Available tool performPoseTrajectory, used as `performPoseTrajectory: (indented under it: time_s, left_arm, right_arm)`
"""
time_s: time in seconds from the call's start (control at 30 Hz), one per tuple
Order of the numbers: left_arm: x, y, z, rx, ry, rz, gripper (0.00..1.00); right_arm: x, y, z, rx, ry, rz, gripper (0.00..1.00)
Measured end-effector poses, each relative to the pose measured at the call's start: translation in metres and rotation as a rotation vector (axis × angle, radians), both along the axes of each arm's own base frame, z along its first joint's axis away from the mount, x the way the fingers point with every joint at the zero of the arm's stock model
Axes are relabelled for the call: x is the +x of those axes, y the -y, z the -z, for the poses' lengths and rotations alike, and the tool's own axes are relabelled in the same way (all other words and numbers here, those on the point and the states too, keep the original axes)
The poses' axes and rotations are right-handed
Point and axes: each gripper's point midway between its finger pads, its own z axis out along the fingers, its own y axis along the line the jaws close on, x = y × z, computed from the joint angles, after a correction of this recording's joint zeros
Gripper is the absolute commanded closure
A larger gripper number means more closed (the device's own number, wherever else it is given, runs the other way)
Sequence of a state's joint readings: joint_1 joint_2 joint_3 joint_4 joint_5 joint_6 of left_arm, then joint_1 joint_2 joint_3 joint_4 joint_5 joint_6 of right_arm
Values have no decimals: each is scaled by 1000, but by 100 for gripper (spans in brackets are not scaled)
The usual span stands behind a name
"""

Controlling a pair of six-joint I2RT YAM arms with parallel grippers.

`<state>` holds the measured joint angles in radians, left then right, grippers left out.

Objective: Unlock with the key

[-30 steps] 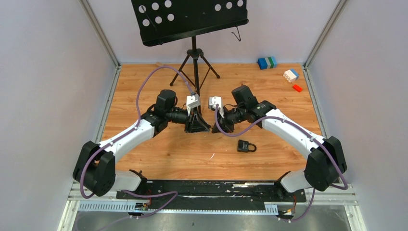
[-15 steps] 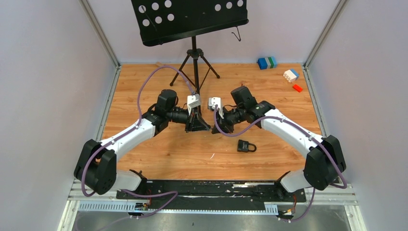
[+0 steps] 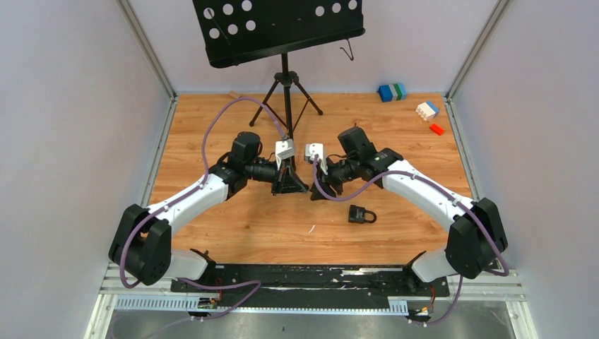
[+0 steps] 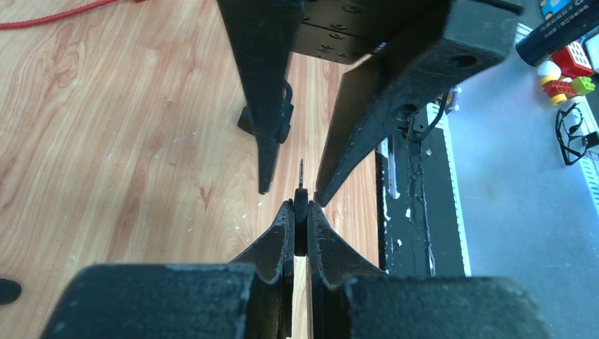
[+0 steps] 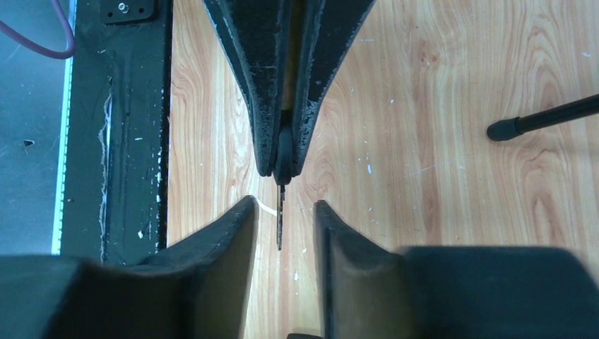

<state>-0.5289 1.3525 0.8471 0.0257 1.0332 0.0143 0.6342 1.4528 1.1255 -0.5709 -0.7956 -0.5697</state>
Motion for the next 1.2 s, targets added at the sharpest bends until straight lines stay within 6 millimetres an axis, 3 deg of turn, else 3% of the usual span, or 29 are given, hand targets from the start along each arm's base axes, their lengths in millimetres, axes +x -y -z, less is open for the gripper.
performPoseTrajectory:
  time_s: [0.1, 0.2, 0.33, 0.5, 0.63, 0.77, 0.9, 1.2]
  left_arm:
    - [-1, -2, 4, 20, -6, -5, 100]
    - [1, -4, 5, 38, -2, -19, 100]
    - [8, -11, 1, 50, 1, -57, 100]
    - [23, -21, -8, 64, 8, -122, 100]
    - [28, -25, -11, 73, 7, -141, 100]
    - [26, -26, -8, 84, 2, -136, 100]
    - [24, -27, -7, 88, -2, -131, 100]
    - [22, -27, -6, 87, 1, -120, 100]
  right_arm:
    - [2, 1, 1, -8, 5, 11, 23]
    - [7, 7, 2, -23, 32, 34, 13]
    - [18, 27, -1, -40, 79, 103, 10]
    - [41, 80, 1, -104, 158, 246, 9]
    - [36, 113, 28, -227, 189, 282, 9]
    - [14, 139, 74, -378, 145, 255, 7]
    - [4, 154, 100, -462, 114, 236, 0]
    - [5, 163, 130, -546, 88, 203, 0]
